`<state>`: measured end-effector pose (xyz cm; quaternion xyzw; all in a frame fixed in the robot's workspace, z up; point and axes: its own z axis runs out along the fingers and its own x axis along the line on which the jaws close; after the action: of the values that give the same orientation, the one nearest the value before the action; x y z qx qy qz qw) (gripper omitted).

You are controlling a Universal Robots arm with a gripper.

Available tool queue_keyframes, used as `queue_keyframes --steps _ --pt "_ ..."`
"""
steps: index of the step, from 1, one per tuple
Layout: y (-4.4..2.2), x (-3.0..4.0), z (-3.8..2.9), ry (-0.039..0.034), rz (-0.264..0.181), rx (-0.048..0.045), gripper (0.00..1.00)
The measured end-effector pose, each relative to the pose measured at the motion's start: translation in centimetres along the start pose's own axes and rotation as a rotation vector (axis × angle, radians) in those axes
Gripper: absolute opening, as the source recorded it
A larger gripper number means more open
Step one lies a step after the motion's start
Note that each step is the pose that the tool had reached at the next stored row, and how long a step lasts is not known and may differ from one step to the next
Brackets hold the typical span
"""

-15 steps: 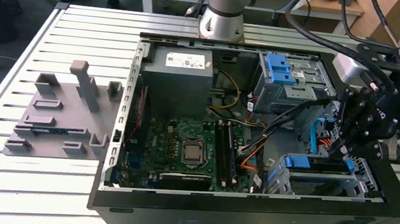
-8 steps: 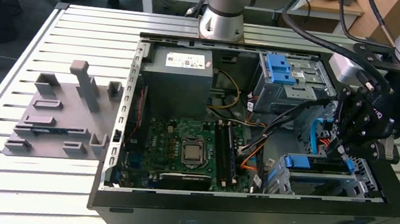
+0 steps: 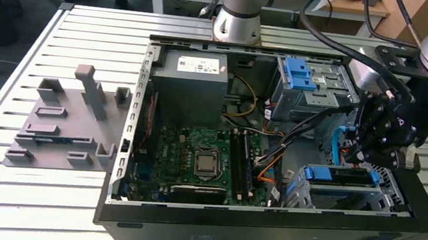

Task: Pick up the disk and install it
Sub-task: 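Insert the second disk wire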

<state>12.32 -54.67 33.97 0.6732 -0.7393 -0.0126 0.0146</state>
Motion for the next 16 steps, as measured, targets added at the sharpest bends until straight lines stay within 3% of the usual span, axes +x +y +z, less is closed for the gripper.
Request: queue_keyframes --steps 4,16 --pt "0.10 0.19 0.00 -0.0001 -0.002 0.0019 0.11" --pt "1.15 0.66 0.05 -0.0047 -0.012 0.0224 0.11"
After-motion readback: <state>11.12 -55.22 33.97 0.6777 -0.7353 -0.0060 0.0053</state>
